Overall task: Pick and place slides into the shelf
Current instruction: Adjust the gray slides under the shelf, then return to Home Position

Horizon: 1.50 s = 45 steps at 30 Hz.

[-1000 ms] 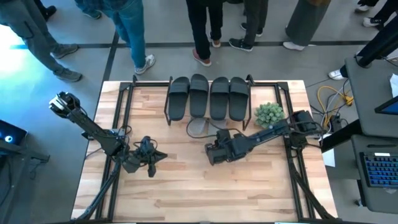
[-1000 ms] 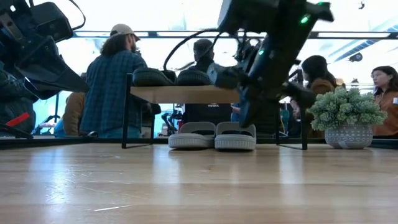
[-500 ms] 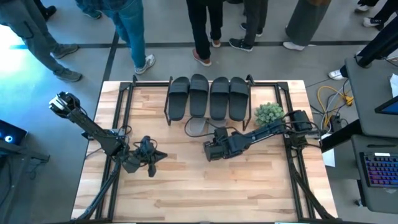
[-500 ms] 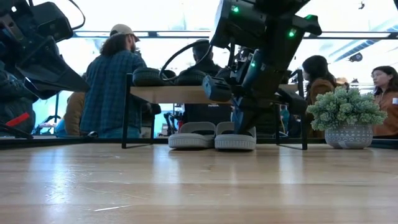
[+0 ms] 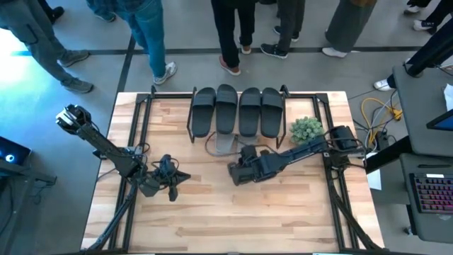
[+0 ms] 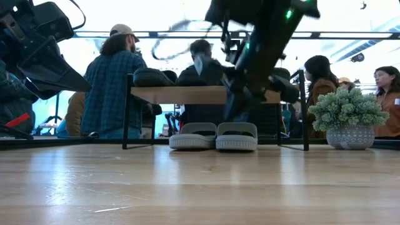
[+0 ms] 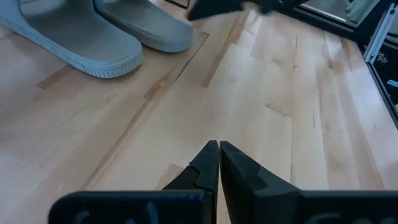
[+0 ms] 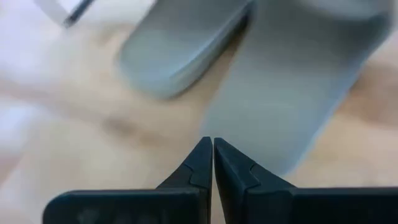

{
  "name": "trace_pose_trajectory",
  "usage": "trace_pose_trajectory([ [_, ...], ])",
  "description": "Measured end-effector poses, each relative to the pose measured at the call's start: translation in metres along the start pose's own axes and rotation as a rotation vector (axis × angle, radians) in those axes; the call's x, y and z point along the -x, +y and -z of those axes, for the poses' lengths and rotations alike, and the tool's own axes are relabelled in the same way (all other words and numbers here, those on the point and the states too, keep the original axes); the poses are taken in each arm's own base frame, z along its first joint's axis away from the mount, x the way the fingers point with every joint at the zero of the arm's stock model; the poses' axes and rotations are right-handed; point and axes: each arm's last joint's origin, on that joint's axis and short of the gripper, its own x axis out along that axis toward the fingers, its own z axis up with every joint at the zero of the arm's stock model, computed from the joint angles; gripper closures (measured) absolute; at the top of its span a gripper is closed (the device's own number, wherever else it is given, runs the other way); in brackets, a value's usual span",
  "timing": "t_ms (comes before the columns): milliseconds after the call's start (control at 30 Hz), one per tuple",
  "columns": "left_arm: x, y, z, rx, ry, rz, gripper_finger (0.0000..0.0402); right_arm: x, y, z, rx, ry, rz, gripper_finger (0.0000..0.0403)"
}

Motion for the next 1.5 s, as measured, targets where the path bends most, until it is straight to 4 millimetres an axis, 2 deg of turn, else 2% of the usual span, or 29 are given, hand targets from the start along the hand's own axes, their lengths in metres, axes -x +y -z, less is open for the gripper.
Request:
trace_pose_trajectory([
  [133,0.0,0.0,0.0,0.0,-0.001,0.0,0.0402,0.009,0.009,0.011,0.015,0.068,-0.048,0.0394],
  [500,0.0,0.0,0.0,-0.001,-0.002,-0.001,0.0402,-0.013,0.003,0.031,0.019,0.096,0.044,0.0394],
  [700,0.0,0.0,0.0,-0.004,-0.003,-0.003,0.0402,-0.014,-0.005,0.031,0.063,0.086,0.115,0.0394],
  [1133,0.0,0.0,0.0,-0.01,-0.003,-0.003,0.0402,-0.026,-0.009,0.015,0.042,0.035,0.151,0.0394],
  [1233,0.0,0.0,0.0,-0.009,-0.003,-0.003,0.0402,-0.015,-0.004,0.019,0.039,0.069,0.115,0.0394],
  [1333,0.0,0.0,-0.001,-0.003,-0.005,0.0,0.0402,0.009,0.006,0.029,0.034,0.103,0.039,0.0394],
  [1400,0.0,-0.003,-0.003,0.018,-0.016,0.023,0.0402,0.032,0.013,0.04,0.021,0.146,-0.031,0.0394],
  [1500,0.0,-0.01,-0.009,0.039,-0.037,0.105,0.0402,0.079,0.024,0.055,0.011,0.205,-0.204,0.0394],
])
